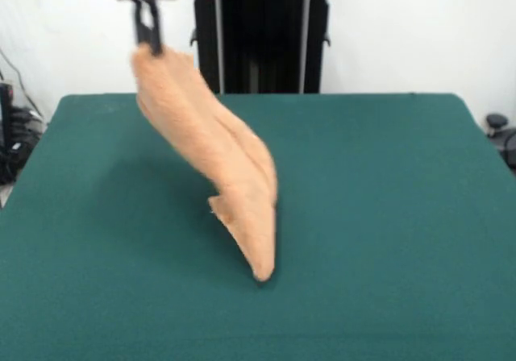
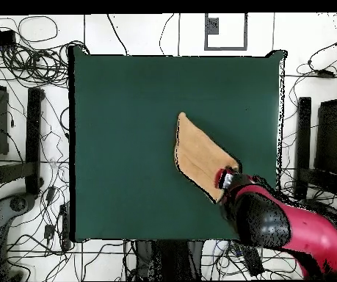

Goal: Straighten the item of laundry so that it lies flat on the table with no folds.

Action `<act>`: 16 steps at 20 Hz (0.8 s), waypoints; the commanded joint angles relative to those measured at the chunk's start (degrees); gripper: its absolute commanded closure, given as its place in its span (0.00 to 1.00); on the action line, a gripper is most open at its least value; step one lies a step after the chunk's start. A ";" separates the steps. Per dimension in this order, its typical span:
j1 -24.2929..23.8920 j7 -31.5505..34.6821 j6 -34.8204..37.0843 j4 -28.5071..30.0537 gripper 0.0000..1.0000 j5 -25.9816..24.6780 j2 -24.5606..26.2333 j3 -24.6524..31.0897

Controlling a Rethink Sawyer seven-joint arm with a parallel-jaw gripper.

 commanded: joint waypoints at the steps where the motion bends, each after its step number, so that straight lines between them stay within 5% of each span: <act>1: -4.07 -9.39 11.86 3.24 1.00 3.55 -8.65 4.98; 10: 1.00 -5.20 18.08 3.36 1.00 5.19 -19.32 1.55; 16: 7.64 3.95 18.04 3.41 1.00 2.61 -19.31 -1.09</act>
